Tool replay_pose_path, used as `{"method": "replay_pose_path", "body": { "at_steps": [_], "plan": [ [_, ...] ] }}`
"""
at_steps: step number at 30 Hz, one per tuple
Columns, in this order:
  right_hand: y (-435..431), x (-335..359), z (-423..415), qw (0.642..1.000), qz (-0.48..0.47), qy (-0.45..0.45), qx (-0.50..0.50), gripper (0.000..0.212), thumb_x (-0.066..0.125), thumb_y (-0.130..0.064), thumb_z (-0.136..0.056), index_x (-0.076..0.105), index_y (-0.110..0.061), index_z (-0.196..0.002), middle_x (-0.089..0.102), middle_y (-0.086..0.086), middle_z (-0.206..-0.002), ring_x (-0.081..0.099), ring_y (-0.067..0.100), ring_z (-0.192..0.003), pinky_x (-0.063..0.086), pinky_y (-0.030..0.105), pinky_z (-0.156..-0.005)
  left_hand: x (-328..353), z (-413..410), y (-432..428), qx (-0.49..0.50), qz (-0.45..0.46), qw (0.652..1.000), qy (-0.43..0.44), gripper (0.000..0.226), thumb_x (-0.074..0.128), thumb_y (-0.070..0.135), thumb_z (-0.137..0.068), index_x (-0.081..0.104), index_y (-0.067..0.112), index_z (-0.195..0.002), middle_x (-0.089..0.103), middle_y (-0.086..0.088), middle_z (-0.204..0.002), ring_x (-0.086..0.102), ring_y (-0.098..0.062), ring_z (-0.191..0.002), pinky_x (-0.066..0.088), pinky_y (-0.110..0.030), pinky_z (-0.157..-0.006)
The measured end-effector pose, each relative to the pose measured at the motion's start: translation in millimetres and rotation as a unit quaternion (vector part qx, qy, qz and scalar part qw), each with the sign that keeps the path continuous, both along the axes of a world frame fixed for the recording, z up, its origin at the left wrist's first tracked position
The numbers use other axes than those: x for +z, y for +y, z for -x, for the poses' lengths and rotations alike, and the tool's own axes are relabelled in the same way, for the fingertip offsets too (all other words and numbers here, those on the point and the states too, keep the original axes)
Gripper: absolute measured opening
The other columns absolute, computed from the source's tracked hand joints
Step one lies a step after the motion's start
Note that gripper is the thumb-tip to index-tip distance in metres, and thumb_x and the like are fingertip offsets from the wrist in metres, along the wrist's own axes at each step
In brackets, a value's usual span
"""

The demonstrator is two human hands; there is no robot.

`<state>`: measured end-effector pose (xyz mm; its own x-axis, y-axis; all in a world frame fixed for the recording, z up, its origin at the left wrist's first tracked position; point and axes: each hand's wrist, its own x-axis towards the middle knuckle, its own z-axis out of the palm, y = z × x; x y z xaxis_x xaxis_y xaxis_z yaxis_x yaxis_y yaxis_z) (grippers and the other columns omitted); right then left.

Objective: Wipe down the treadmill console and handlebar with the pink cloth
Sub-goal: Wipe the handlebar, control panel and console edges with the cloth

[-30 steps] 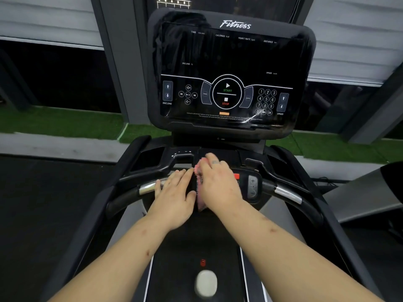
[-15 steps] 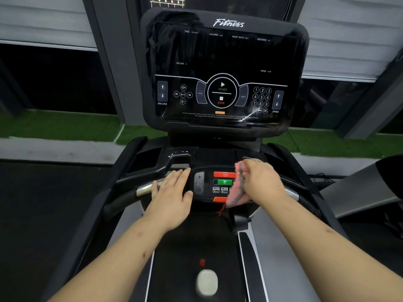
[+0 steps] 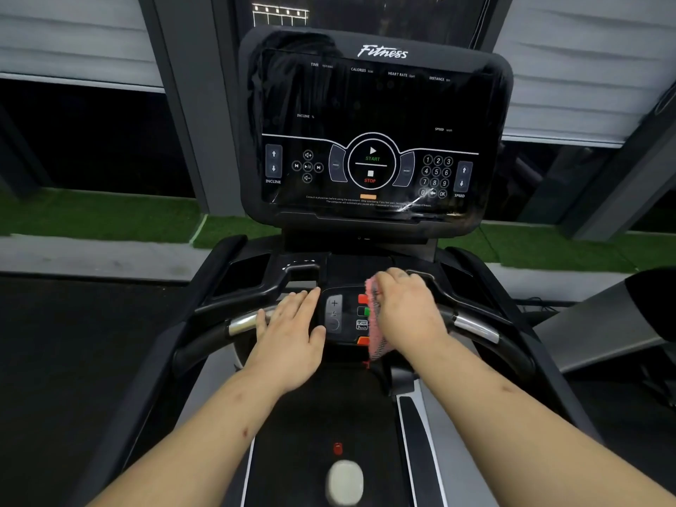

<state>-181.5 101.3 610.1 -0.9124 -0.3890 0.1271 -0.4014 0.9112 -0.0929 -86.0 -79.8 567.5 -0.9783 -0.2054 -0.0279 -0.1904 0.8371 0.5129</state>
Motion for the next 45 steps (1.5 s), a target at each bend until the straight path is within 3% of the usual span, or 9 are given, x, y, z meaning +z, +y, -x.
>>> {"method": "replay_pose_path", "body": {
  "at_steps": [7, 11, 13, 15, 21, 26, 31, 37, 45],
  "plan": [
    [-41.0, -3.2, -2.8, 0.998, -0.010, -0.014, 0.063, 0.073, 0.074, -0.021, -0.088, 0.039, -0.020, -0.151, 0.044, 0.004, -0.151, 0.048, 0.026, -0.128, 0.043, 0.041, -0.110, 6.8, 6.3, -2.4, 0.006, -0.004, 1.000, -0.002, 0.061, 0.037, 0.041, -0.106, 0.013, 0.035, -0.161, 0.022, 0.005, -0.168, 0.011, -0.016, -0.156, 0.006, -0.055, -0.126],
    [-34.6, 1.5, -1.9, 0.994, 0.068, -0.056, 0.061, 0.061, 0.063, -0.021, -0.097, 0.038, -0.025, -0.153, 0.034, 0.002, -0.159, 0.045, 0.026, -0.136, 0.045, 0.040, -0.110, 20.5, 14.8, 4.4, 0.018, 0.020, 0.999, 0.041, 0.059, 0.040, 0.038, -0.106, 0.020, 0.031, -0.161, 0.028, 0.005, -0.165, 0.021, -0.017, -0.153, 0.010, -0.055, -0.126],
    [-27.6, 3.7, -3.8, 0.987, 0.133, -0.074, 0.044, 0.051, 0.056, -0.029, -0.101, 0.042, -0.027, -0.149, 0.032, 0.000, -0.156, 0.054, 0.025, -0.126, 0.051, 0.038, -0.100, 25.4, 20.1, 13.0, 0.005, 0.031, 0.996, 0.080, 0.057, 0.040, 0.037, -0.106, 0.023, 0.029, -0.160, 0.027, 0.005, -0.165, 0.018, -0.016, -0.153, 0.010, -0.053, -0.126],
    [-20.0, 4.4, -4.2, 0.981, 0.170, -0.078, 0.045, 0.047, 0.056, -0.032, -0.099, 0.044, -0.027, -0.145, 0.038, -0.001, -0.145, 0.059, 0.024, -0.115, 0.053, 0.038, -0.094, 28.2, 27.3, 24.2, -0.019, 0.039, 0.994, 0.099, 0.056, 0.038, 0.033, -0.106, 0.023, 0.028, -0.160, 0.022, 0.004, -0.166, 0.013, -0.014, -0.154, 0.007, -0.050, -0.127],
    [5.9, 8.5, 2.1, 0.960, 0.244, -0.125, 0.055, 0.051, 0.060, -0.022, -0.090, 0.049, -0.030, -0.140, 0.056, -0.006, -0.134, 0.058, 0.013, -0.117, 0.049, 0.033, -0.100, 22.7, 45.0, 51.6, -0.071, 0.074, 0.988, 0.114, 0.060, 0.032, 0.028, -0.108, 0.010, 0.024, -0.164, 0.011, 0.003, -0.170, 0.004, -0.012, -0.156, 0.002, -0.042, -0.128],
    [32.8, 9.6, 10.1, 0.956, 0.239, -0.150, 0.081, 0.056, 0.062, -0.025, -0.090, 0.049, -0.033, -0.143, 0.061, -0.015, -0.109, 0.058, -0.001, -0.090, 0.048, 0.019, -0.084, 15.5, 49.0, 57.3, -0.074, 0.108, 0.984, 0.120, 0.058, 0.037, 0.033, -0.107, 0.019, 0.023, -0.162, 0.022, 0.001, -0.168, 0.015, -0.014, -0.154, 0.004, -0.039, -0.128],
    [69.3, -11.6, 31.2, 0.977, 0.199, -0.009, 0.074, 0.047, 0.051, -0.010, -0.093, 0.059, -0.019, -0.138, 0.060, 0.000, -0.135, 0.053, 0.020, -0.123, 0.046, 0.037, -0.106, 14.4, 50.4, 69.1, -0.043, 0.135, 0.980, 0.139, 0.059, 0.047, 0.034, -0.103, 0.031, 0.021, -0.158, 0.034, -0.001, -0.163, 0.026, -0.015, -0.151, 0.009, -0.039, -0.128],
    [107.1, -40.7, 42.0, 0.984, 0.113, -0.138, -0.009, 0.062, 0.043, -0.019, -0.096, 0.032, -0.024, -0.157, 0.047, 0.005, -0.153, 0.050, 0.030, -0.133, 0.044, 0.046, -0.110, 15.8, 54.4, 104.0, -0.036, 0.164, 0.976, 0.137, 0.063, 0.045, 0.044, -0.103, 0.025, 0.027, -0.160, 0.027, -0.002, -0.165, 0.019, -0.019, -0.152, 0.004, -0.040, -0.128],
    [122.3, -64.9, 48.7, 0.993, 0.018, -0.111, 0.035, 0.064, 0.048, -0.020, -0.096, 0.026, -0.030, -0.156, 0.046, 0.000, -0.152, 0.047, 0.025, -0.137, 0.041, 0.050, -0.111, -5.2, 65.6, 147.5, -0.041, 0.231, 0.961, 0.148, 0.056, 0.053, 0.037, -0.101, 0.040, 0.021, -0.153, 0.034, -0.014, -0.162, 0.026, -0.032, -0.152, 0.012, -0.047, -0.126]
  ]
}}
